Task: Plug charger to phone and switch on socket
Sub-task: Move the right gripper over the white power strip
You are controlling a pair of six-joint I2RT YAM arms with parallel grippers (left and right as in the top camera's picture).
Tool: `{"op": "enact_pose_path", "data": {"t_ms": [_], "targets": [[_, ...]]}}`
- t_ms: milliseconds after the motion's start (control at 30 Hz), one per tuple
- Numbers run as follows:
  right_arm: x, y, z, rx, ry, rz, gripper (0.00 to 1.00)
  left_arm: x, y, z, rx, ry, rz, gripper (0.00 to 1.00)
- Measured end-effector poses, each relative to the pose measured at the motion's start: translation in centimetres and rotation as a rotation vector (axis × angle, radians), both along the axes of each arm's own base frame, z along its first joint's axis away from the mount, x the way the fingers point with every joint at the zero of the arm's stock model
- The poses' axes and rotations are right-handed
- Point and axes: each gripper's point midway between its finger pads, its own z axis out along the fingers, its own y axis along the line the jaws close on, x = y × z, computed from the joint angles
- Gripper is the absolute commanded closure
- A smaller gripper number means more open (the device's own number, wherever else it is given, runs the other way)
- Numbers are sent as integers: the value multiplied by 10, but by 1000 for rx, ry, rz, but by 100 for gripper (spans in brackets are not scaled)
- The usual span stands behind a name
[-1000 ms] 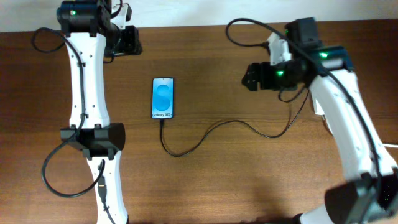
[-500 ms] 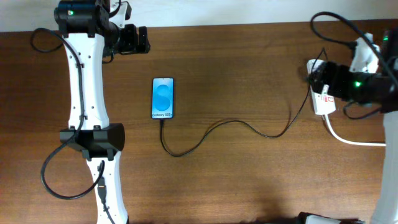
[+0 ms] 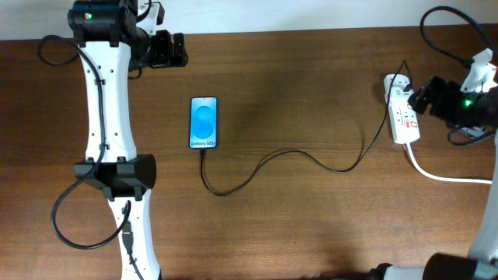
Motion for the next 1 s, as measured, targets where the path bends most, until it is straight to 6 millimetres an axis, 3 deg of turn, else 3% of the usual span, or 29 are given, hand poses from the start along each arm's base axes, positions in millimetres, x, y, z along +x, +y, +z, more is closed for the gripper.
{"op": "enact_pose_path", "data": {"t_ms": [100, 200, 333, 433, 500, 600, 767, 1000], "targets": [[13, -19, -33, 32, 74, -38, 4, 0, 0, 0, 0, 0, 0, 1], [35, -42, -46, 33, 41, -98, 2, 0, 0, 0, 0, 0, 0, 1], [38, -79, -58, 46, 31, -197, 2, 0, 0, 0, 0, 0, 0, 0], [42, -97, -81, 61, 61, -229, 2, 0, 0, 0, 0, 0, 0, 1], [58, -109, -109, 63, 71, -224, 1, 0, 0, 0, 0, 0, 0, 1], [69, -114, -129, 58, 78, -204, 1, 0, 0, 0, 0, 0, 0, 1], [83, -124, -185, 65, 130, -183, 2, 0, 0, 0, 0, 0, 0, 1], [95, -130, -198, -1, 130, -200, 2, 0, 0, 0, 0, 0, 0, 1]]}}
